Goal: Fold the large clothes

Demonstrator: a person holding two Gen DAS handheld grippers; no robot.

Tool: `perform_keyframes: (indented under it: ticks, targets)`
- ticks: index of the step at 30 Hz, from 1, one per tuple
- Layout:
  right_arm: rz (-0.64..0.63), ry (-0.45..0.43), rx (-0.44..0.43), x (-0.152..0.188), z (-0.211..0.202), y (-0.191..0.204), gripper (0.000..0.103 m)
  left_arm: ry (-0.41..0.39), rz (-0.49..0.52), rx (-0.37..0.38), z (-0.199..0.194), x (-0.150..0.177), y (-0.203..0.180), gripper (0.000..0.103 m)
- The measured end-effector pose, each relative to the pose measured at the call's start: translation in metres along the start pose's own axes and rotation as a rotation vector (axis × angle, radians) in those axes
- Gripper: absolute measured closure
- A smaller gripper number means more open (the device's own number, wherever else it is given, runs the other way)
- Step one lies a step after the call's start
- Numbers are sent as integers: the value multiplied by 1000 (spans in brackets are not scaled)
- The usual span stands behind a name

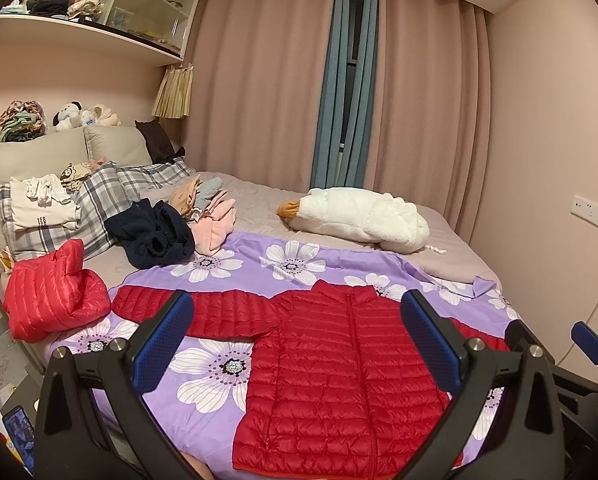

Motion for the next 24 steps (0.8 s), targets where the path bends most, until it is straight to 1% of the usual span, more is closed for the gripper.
perform_keyframes:
  ticks: [24]
  targets:
    - [-2, 5, -1, 2, -2, -1, 0, 2, 8, 4, 0, 2, 0, 0]
Point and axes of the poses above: each gripper's, at about its wrist camera, not at the fingertips, and z roughly the way its jaws point, y to its left, x to its underside, the point moved 9 cm from there along z, roughly the way its jaws point, and after that the axes turned 1 degree about x, right-handed, at the moved point
